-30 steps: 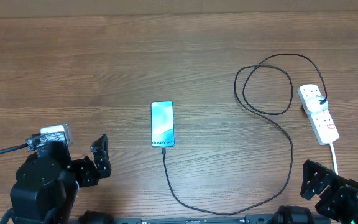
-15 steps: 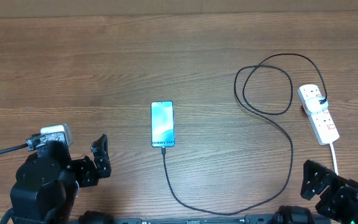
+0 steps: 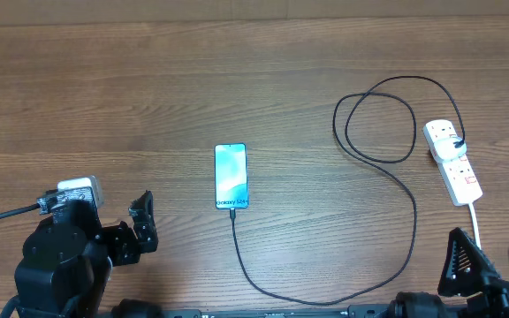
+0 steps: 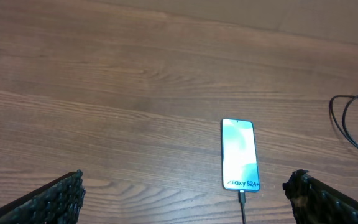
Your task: Plug charger to phone and switch on socket
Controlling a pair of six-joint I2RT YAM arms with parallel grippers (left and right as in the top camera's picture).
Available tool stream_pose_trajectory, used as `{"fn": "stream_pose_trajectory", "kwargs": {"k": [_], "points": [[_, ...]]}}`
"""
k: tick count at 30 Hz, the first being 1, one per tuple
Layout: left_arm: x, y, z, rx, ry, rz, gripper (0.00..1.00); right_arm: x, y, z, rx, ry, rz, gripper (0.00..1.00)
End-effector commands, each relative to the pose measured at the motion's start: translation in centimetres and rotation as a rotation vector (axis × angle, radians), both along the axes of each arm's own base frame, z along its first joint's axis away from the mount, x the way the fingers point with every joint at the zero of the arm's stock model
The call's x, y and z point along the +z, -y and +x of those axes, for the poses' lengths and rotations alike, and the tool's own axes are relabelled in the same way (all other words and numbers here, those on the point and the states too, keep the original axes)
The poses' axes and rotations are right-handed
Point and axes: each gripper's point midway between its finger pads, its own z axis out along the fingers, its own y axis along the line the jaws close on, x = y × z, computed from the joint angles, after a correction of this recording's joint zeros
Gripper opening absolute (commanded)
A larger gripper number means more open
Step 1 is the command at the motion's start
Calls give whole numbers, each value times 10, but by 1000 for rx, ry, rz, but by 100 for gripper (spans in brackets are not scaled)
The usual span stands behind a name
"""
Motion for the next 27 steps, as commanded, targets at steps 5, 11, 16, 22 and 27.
{"fn": "stream_pose_trajectory", "kwargs": {"k": [5, 11, 16, 22, 27], "points": [[3, 0, 0, 10, 10, -10, 99, -33, -18, 30, 128, 124, 11, 100], [3, 0, 0, 10, 10, -10, 100, -41, -48, 66, 323, 343, 13, 100], [3, 0, 0, 10, 10, -10, 100, -47, -65, 86, 428, 520, -13, 100], [3, 0, 0, 10, 10, -10, 100, -60, -68, 96, 454, 631, -39, 100], [3, 0, 0, 10, 10, -10, 99, -73, -66, 105, 438, 630, -38, 100]]}}
